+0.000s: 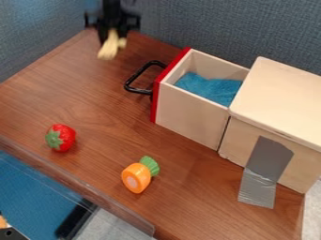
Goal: Put the duck inside the drawer
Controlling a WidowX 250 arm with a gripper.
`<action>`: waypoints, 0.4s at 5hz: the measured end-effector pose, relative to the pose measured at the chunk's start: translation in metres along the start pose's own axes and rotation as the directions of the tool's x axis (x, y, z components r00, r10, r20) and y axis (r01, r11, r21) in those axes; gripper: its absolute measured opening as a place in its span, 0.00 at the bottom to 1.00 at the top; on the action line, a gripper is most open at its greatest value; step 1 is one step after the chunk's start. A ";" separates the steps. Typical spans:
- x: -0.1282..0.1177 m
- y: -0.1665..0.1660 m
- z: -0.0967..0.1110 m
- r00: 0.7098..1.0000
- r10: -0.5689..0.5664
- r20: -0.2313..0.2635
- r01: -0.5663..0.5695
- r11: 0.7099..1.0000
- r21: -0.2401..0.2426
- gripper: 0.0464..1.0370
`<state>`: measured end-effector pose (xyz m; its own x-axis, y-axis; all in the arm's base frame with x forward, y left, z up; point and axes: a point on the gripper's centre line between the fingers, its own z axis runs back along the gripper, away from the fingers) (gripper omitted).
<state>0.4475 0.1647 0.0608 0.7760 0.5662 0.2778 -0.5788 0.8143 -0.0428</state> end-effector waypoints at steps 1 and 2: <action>-0.008 -0.045 0.046 0.999 -0.031 0.039 0.032 0.999 -0.021 0.37; -0.033 -0.092 0.064 0.994 -0.101 0.051 0.103 0.994 -0.047 0.37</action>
<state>0.4593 0.0630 0.1172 0.8165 0.4742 0.3293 -0.4835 0.8734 -0.0587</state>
